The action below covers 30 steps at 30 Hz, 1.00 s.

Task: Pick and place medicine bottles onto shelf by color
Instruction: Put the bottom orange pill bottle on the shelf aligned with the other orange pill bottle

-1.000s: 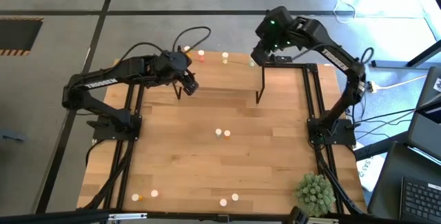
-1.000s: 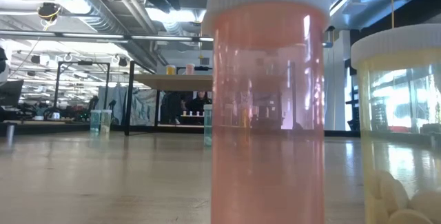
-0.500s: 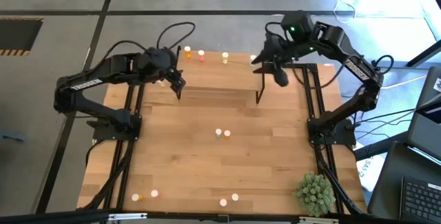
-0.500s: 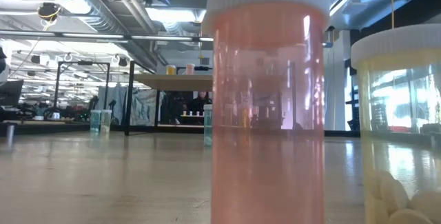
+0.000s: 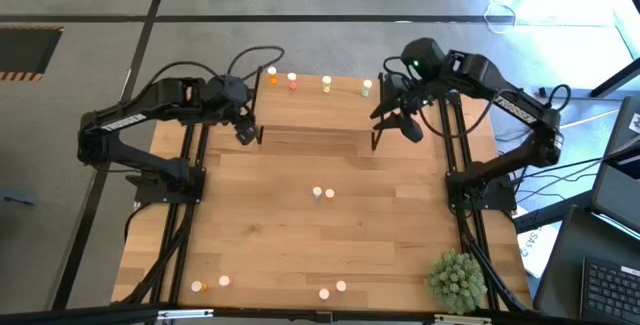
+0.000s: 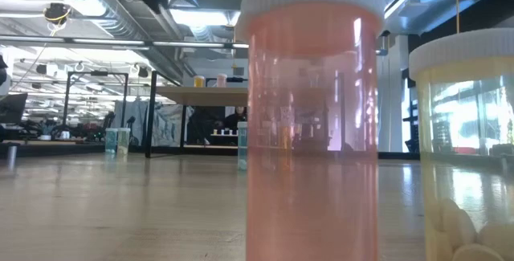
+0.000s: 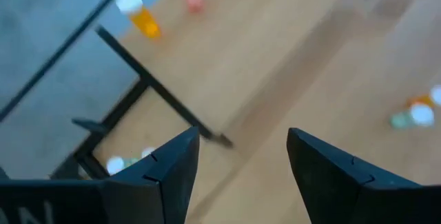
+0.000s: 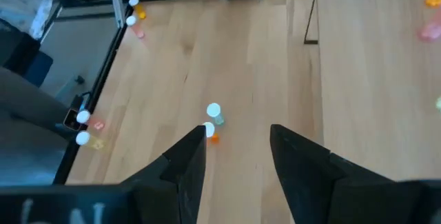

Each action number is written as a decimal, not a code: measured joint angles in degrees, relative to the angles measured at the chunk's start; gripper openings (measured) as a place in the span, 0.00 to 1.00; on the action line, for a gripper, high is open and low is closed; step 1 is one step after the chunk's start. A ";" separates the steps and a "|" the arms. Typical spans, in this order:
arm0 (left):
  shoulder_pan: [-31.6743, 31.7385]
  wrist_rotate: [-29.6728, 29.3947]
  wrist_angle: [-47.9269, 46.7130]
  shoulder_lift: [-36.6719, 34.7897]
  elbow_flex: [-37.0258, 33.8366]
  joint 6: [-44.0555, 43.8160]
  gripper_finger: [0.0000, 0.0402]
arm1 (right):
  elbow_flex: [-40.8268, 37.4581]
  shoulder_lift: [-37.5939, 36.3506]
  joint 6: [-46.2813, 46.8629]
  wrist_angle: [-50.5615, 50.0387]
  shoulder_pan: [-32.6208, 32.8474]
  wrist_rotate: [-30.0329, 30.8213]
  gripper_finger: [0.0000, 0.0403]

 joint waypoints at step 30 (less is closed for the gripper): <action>-16.09 2.22 -15.06 -5.77 -0.02 -10.59 0.53 | -11.10 1.45 21.71 9.17 23.49 24.43 0.41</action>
